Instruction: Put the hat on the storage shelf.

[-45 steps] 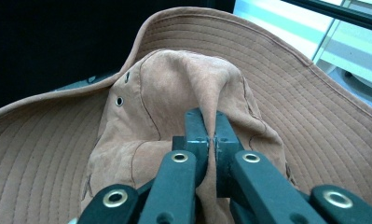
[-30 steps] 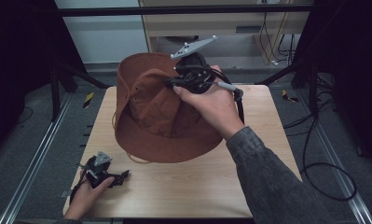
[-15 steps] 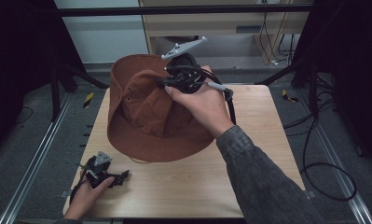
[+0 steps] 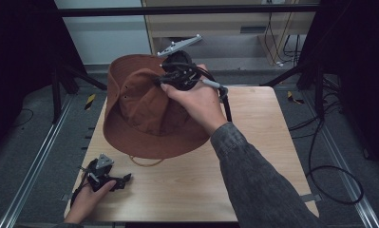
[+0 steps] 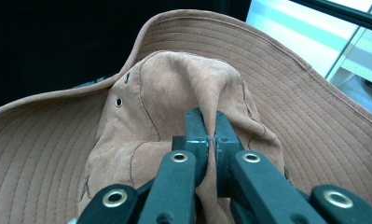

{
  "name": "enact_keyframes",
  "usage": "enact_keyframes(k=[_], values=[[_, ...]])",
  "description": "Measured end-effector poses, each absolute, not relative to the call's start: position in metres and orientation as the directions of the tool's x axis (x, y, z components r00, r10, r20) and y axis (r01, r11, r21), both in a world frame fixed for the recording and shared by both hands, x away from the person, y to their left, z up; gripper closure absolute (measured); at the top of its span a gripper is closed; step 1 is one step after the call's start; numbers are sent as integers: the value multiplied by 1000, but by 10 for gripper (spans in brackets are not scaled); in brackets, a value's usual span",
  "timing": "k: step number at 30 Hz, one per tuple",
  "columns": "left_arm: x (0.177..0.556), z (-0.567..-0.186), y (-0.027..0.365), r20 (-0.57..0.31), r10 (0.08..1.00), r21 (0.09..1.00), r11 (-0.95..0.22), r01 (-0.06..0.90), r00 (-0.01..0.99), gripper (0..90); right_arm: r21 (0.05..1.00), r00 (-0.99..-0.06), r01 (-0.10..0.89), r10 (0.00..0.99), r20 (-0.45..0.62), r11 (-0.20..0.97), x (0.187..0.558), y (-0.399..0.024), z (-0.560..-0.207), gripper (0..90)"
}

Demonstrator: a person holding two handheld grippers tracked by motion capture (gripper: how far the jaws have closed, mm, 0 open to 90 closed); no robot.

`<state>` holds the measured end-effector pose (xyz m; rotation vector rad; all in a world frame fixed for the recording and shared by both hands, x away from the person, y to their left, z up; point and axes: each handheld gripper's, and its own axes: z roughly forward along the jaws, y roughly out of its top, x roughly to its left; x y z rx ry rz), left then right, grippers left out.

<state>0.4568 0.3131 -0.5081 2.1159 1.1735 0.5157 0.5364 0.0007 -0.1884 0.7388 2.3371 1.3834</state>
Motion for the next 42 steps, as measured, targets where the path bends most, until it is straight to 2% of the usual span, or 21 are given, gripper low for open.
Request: enact_keyframes(k=[14, 42], values=[[456, -508, 312, 20, 857, 707, -376, 599, 515, 0, 866, -813, 294, 582, 5, 404, 554, 22, -196, 887], [456, -508, 312, 20, 856, 707, -378, 597, 517, 0, 847, -848, 291, 530, 12, 446, 554, 60, -207, 887]])
